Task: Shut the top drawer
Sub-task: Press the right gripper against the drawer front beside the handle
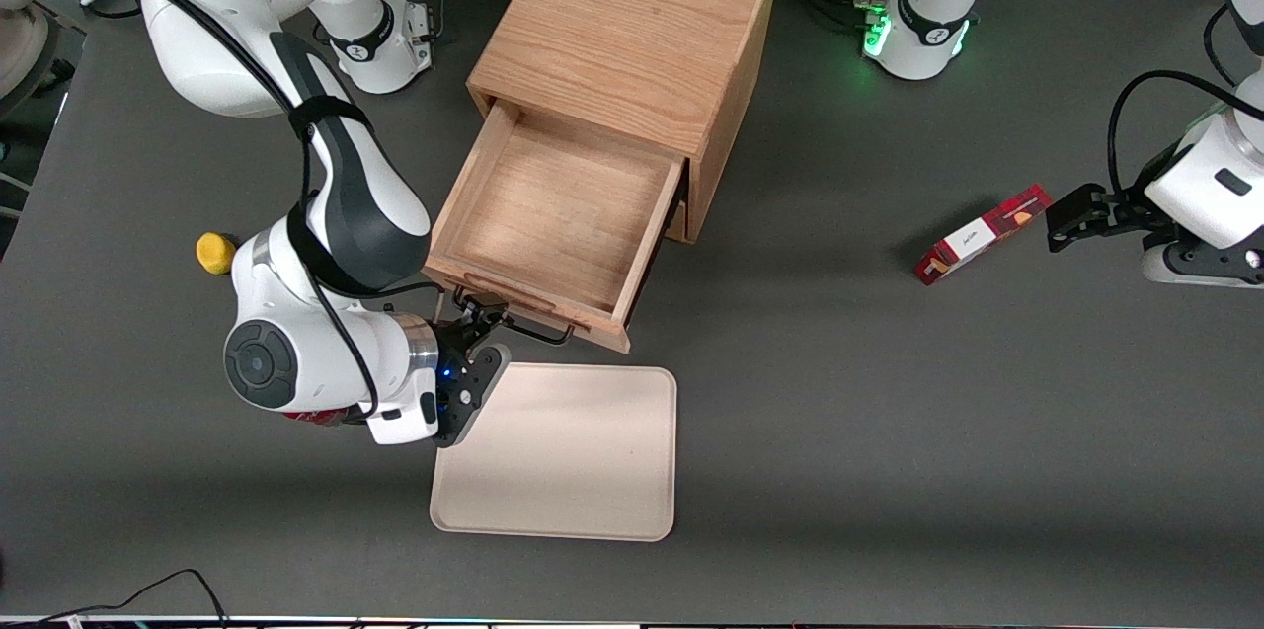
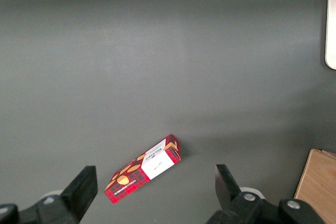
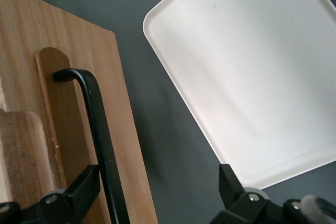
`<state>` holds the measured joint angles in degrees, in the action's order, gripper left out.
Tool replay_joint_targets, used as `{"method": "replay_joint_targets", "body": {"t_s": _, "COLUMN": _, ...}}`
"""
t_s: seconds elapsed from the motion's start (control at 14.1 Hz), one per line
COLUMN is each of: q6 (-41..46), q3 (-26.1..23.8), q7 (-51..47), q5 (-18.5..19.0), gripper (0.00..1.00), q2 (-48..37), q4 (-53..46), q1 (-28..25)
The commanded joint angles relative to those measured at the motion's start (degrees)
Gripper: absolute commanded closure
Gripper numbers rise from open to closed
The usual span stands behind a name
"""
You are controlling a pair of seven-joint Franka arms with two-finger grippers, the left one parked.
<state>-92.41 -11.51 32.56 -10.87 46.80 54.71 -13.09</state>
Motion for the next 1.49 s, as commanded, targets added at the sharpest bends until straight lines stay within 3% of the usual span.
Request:
{"method": "replay_joint_targets", "body": {"t_s": 0.0, "q6": -0.40, "q3": 0.17, "q7": -1.00, "q5": -1.09, "gripper": 0.00, "q2": 1.02, "q4": 0.22, "q1": -0.35}}
{"method": "replay_joint_targets", "body": {"t_s": 0.78, "q6": 0.30, "q3": -1.93, "q7": -7.77, "q5": -0.82, "gripper": 0.00, "q2": -1.53, "q4": 5.93, "q1": -1.23}}
{"method": "replay_joint_targets", "body": {"t_s": 1.42, "q6": -0.66, "q3": -3.69, "q7": -7.95, "q5": -1.09, "gripper": 0.00, "q2": -12.60, "q4": 22.01, "q1": -0.88}}
